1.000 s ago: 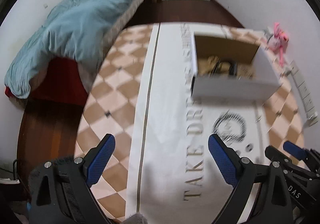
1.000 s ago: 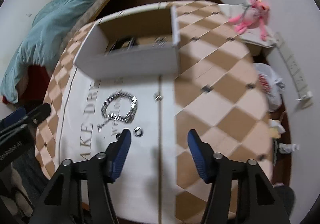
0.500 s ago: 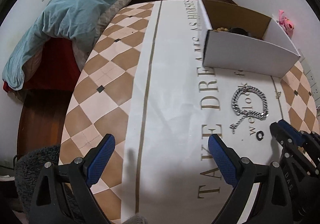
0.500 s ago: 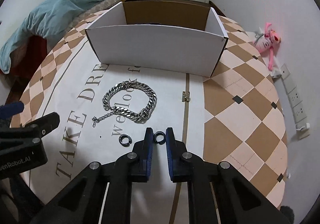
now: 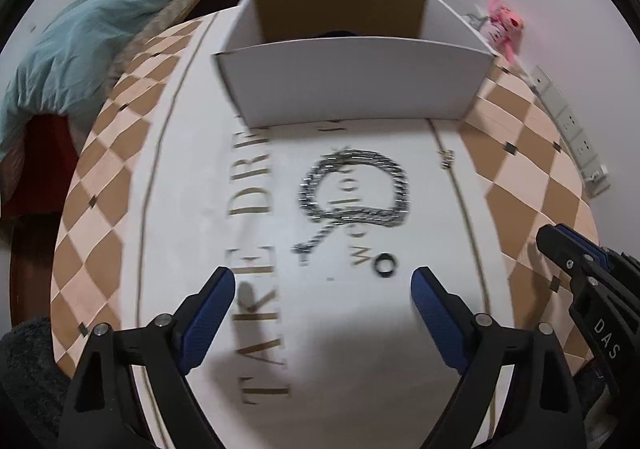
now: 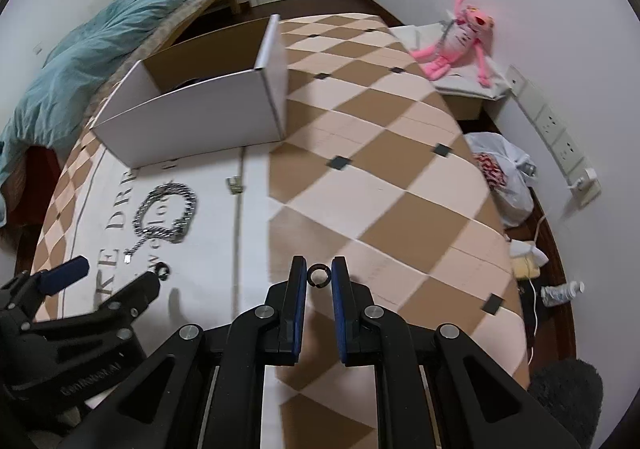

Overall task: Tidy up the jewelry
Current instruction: 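Pinch one black ring with the right tool while the left tool pinches the other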

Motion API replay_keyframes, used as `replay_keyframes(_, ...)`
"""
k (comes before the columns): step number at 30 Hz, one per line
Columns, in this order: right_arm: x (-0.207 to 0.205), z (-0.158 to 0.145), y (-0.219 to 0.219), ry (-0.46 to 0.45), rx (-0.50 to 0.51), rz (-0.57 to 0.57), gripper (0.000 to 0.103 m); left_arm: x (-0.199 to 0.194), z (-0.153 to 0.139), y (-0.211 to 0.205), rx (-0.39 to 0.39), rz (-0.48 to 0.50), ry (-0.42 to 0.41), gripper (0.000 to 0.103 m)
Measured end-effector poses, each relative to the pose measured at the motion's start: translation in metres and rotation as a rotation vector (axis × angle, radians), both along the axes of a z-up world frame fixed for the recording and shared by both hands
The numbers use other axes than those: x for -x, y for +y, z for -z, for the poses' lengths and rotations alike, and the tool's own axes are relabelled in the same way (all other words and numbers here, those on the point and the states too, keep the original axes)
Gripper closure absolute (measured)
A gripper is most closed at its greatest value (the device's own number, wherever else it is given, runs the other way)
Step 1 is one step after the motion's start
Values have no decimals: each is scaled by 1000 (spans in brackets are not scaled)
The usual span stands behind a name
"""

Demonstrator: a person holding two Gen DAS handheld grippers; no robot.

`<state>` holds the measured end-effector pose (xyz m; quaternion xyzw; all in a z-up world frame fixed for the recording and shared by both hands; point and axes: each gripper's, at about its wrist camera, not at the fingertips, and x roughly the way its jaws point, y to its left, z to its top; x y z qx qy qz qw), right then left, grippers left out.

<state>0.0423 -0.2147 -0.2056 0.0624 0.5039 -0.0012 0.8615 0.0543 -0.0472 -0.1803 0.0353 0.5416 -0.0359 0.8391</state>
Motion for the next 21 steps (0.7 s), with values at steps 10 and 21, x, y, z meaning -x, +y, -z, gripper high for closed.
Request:
replay_keyframes(10, 1, -1, -11, -6, -5, 38, 90, -8, 4, -20, 17, 70, -25, 80)
replay_keyframes(21, 2, -17, -12, -41, -32, 55, 90, -1, 0, -18, 67, 89, -26, 93)
